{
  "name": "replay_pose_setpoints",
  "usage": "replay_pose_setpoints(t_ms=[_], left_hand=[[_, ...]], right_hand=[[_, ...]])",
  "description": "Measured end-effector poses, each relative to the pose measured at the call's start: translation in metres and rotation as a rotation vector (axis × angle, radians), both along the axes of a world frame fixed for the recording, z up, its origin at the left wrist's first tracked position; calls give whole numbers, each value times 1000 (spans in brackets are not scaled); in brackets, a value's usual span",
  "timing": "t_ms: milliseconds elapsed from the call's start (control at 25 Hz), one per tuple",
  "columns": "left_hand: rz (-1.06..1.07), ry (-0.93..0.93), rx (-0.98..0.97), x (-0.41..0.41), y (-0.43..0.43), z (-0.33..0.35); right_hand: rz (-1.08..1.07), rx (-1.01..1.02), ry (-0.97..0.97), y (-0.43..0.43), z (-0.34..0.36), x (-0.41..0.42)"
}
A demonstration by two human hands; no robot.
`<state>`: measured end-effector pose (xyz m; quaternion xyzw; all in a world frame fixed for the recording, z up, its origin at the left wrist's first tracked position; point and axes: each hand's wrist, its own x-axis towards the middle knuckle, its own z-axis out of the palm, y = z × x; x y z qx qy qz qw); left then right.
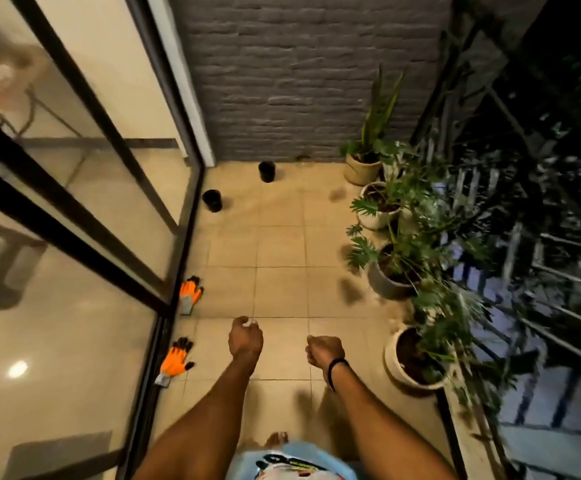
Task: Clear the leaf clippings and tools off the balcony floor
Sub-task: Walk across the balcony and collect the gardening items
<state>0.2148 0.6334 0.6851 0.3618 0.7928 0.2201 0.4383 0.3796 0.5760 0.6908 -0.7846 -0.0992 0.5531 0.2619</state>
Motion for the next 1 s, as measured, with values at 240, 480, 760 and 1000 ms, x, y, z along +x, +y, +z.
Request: replay_pose_setpoints(t_ms=[240, 480, 760, 1000], left_hand=[[327, 0, -72, -28, 70, -22], [696, -18, -155, -75, 112, -33], [847, -74, -255, -144, 187, -146], [1249, -286, -347, -215, 229, -360]], right_hand=[[334, -48, -33, 139, -35, -18], [902, -126, -92, 266, -76, -75], [1082, -169, -163, 387, -138, -195], [735, -267, 66, 465, -333, -283]])
